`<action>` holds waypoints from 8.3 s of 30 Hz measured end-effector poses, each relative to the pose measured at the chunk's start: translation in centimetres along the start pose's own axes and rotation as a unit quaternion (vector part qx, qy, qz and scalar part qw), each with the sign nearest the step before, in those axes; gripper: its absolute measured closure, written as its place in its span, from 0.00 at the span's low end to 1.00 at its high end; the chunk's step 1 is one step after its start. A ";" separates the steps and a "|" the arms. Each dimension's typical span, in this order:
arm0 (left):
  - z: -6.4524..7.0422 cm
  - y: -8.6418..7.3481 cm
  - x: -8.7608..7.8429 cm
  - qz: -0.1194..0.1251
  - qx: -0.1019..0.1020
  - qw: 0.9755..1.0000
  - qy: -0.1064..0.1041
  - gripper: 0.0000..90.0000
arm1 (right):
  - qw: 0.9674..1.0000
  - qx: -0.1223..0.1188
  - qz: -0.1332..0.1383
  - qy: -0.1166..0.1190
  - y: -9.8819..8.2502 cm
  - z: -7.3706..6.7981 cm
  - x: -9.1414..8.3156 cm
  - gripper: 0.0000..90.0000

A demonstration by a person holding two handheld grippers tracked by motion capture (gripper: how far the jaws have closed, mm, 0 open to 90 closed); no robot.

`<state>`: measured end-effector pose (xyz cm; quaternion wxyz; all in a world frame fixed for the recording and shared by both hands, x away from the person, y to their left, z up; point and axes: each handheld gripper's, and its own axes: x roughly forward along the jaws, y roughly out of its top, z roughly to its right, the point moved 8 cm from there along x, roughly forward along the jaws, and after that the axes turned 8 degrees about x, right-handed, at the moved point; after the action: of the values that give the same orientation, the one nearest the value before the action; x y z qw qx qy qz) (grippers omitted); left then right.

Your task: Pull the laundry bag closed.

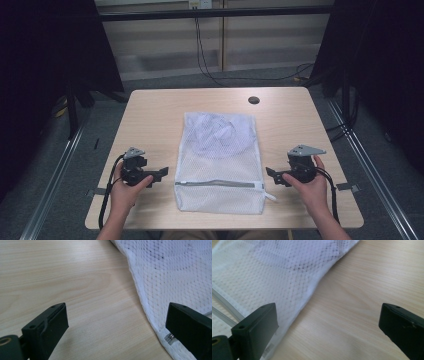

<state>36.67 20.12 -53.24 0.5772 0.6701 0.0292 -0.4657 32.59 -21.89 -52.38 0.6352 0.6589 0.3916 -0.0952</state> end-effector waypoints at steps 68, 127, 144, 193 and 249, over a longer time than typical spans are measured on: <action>0.0 -0.2 -1.8 -0.016 0.009 0.999 -0.032 0.05 | 0.990 -0.018 -0.037 0.138 4.3 -14.9 5.9 0.06; -0.4 -0.5 -2.1 -0.021 0.003 0.999 -0.029 0.05 | 0.964 0.083 -0.118 0.222 2.3 -22.9 11.1 0.66; -0.4 -0.4 -2.2 -0.017 -0.002 0.999 -0.028 0.05 | 0.956 0.108 -0.148 0.230 1.4 -23.6 12.2 0.74; -0.7 -0.3 -2.4 -0.016 0.000 1.000 -0.024 0.06 | 0.945 0.162 -0.146 0.242 2.2 -25.2 13.1 0.83; 6.6 0.0 0.5 -0.068 -0.031 0.978 -0.194 0.18 | 0.942 0.190 -0.120 0.250 5.2 -23.7 10.0 0.97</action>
<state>33.03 14.58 -52.94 0.5591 0.5451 -0.0233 -0.6243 33.88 4.22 -50.46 0.3635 0.7177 0.5891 -0.0755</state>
